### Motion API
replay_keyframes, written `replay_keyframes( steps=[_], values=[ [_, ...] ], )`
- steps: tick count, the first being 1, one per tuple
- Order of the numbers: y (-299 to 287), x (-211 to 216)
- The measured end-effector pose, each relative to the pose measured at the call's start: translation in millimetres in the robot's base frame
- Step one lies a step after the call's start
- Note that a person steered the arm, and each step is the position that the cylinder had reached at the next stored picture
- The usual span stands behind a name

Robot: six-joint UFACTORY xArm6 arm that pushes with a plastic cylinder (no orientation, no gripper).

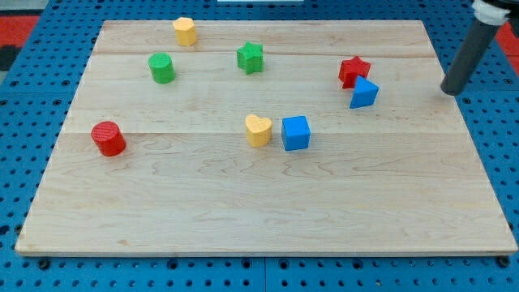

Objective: Place the blue cube diagonally bottom right to the red star

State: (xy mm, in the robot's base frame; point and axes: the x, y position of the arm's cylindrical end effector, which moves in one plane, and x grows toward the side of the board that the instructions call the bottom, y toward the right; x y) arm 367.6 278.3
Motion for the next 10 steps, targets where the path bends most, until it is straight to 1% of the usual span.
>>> replay_keyframes(
  steps=[2, 3, 5, 6, 7, 8, 9, 10],
  values=[
    [-53, 11],
    [-60, 17],
    [-3, 20],
    [14, 61],
    [-7, 133],
    [-112, 193],
    [-245, 212],
    [-299, 174]
  ],
)
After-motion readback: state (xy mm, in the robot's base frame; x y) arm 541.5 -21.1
